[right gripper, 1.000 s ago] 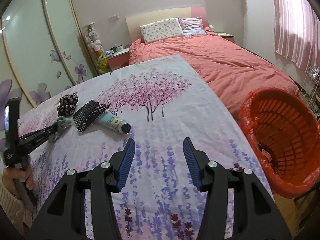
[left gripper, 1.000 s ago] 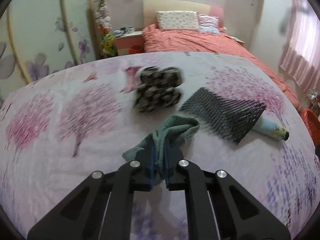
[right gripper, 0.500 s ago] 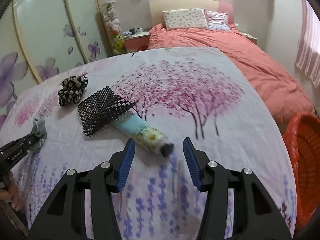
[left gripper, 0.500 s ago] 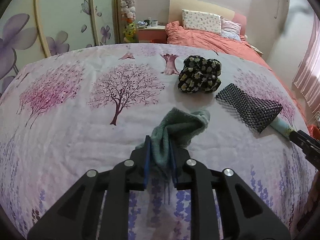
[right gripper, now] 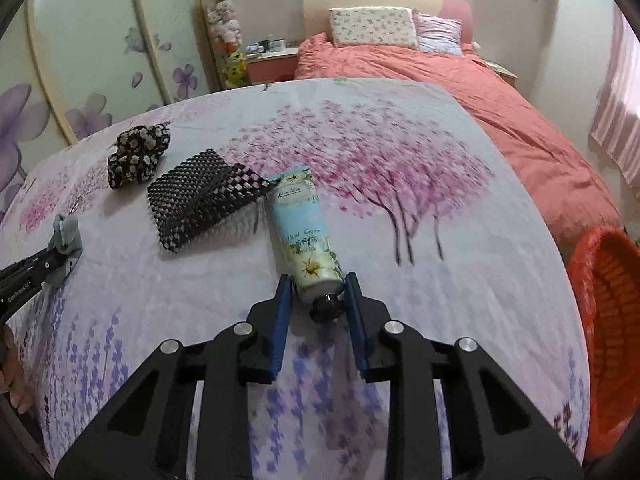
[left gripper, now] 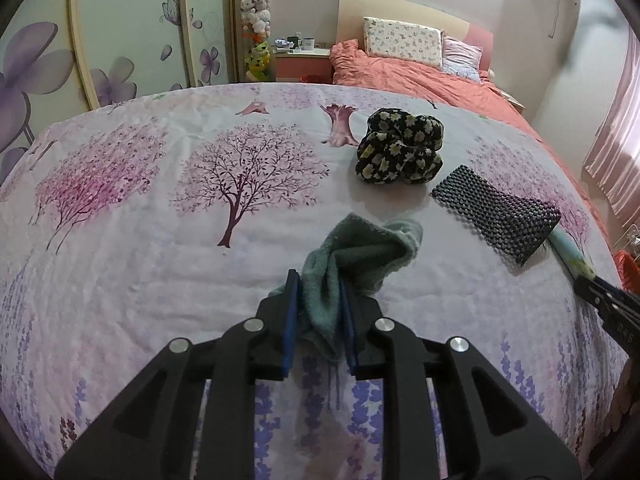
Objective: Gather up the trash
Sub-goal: 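Carry the teal sock and hand cream tube to the orange basket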
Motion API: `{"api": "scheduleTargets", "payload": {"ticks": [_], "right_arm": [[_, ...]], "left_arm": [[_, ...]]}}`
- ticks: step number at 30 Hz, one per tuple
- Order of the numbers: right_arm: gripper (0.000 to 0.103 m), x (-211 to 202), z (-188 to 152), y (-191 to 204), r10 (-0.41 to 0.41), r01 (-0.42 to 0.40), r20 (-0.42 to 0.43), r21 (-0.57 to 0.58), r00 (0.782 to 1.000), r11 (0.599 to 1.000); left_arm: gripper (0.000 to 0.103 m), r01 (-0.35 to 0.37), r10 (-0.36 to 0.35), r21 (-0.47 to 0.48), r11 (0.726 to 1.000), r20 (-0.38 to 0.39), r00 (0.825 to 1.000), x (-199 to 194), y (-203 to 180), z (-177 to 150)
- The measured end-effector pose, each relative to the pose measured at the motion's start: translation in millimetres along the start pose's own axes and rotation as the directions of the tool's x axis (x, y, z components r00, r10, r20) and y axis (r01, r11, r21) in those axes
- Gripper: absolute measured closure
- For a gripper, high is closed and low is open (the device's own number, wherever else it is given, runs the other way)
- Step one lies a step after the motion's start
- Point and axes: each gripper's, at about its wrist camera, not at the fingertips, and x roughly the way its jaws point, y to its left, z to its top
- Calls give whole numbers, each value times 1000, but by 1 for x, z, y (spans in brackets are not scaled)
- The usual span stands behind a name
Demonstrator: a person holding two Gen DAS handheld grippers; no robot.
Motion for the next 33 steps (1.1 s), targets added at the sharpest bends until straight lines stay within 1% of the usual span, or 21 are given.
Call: {"api": "scheduleTargets", "payload": {"ticks": [4,7,13,18,21,23,24,26,28,30,33], "right_arm": [[76,-10,-10,-18,-66,65,10,96,998,993],[75,-10,-11,-22,-49,47,16,112,999,993],[74,-8,-9,-23,-45,43,14,109,999,993],[74,-10,-12,-32,5,-9,25,152,1000,988],[74,-10,-13,-35,27,-32,30,169,999,985],[73,-10,-13,-32,17,-21,27,158,999,987],[72,-10,-12,-33,10,-14,26,146,1000,989],[66,-8,-10,-26,-5,3,18,99,1000,995],[65,-6,-6,-21,-22,21,11,58,1000,998],[65,-3,-3,-21,-28,27,9,49,1000,998],[66,-1,0,-21,-39,38,7,48,999,998]], "left_arm": [[82,0,0,1,1000,0,1000,0,0,0],[82,4,-4,-1,1000,0,1000,1,1,0],[81,27,-27,-20,999,3,1000,0,6,0],[81,57,-57,-50,997,7,998,-1,11,-1],[81,63,-62,-55,997,8,998,-1,12,-1],[81,61,-61,-52,997,7,998,-1,12,-2],[79,62,-62,-48,997,7,998,-1,11,-1],[76,62,-62,-35,997,8,998,-1,9,-2],[72,46,-46,-10,999,8,999,-4,6,-3],[69,50,-50,-7,999,5,999,-6,4,-5],[67,57,-57,-2,998,6,998,-10,0,-8]]}}
